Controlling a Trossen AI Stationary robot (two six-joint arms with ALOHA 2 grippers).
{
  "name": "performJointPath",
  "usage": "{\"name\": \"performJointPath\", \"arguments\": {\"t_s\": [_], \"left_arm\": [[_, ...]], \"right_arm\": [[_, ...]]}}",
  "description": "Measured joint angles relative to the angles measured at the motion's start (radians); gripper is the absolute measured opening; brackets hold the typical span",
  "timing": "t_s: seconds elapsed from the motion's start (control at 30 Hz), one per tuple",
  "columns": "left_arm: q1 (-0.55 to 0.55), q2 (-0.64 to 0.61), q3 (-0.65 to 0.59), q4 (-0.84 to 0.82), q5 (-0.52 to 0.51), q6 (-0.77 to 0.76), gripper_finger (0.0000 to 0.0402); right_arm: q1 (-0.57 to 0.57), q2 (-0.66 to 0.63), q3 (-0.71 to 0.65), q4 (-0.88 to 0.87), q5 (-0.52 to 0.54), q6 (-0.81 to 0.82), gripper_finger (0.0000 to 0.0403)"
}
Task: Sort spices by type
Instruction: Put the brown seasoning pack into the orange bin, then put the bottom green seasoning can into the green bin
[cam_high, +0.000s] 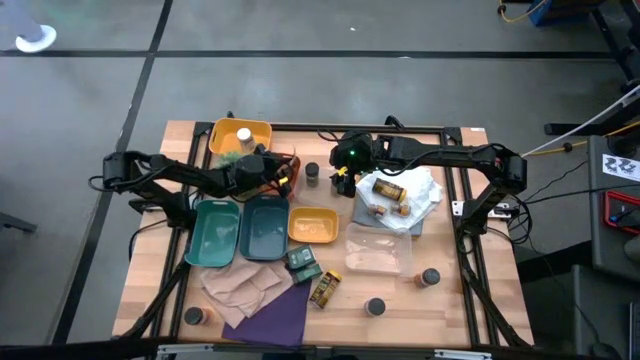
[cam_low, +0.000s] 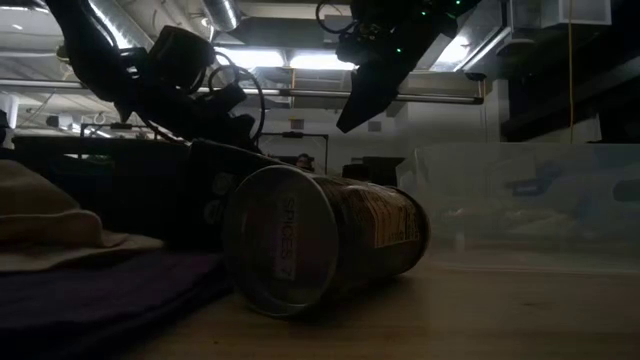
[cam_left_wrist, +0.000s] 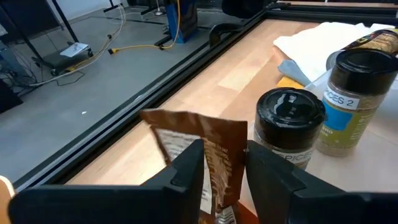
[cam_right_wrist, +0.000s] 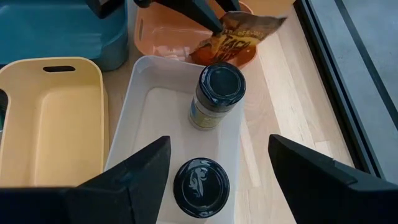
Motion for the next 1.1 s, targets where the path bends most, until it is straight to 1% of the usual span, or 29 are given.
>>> {"name": "performJointPath", "arguments": {"t_s": [0.27, 0.53, 1.0, 1.1], "left_arm": [[-0.020, -0.034, 0.000, -0.034, 0.000, -0.019, 0.0103], [-0.042, -0.113, 0.000, -0.147, 0.000, -0.079, 0.0102], [-0.140, -0.364, 0.000, -0.338, 0.004, -0.115, 0.0102], [-0.171, -0.422, 0.000, -0.362, 0.004, -0.113, 0.0102]], "right_arm": [[0.000, 0.000, 0.000, -0.003, 0.000, 0.000, 0.0271], [0.000, 0.000, 0.000, -0.004, 0.000, 0.000, 0.0271], [0.000, 0.000, 0.000, -0.004, -0.001, 0.000, 0.0271], [0.000, 0.000, 0.000, -0.004, -0.032, 0.000, 0.0271]]}}
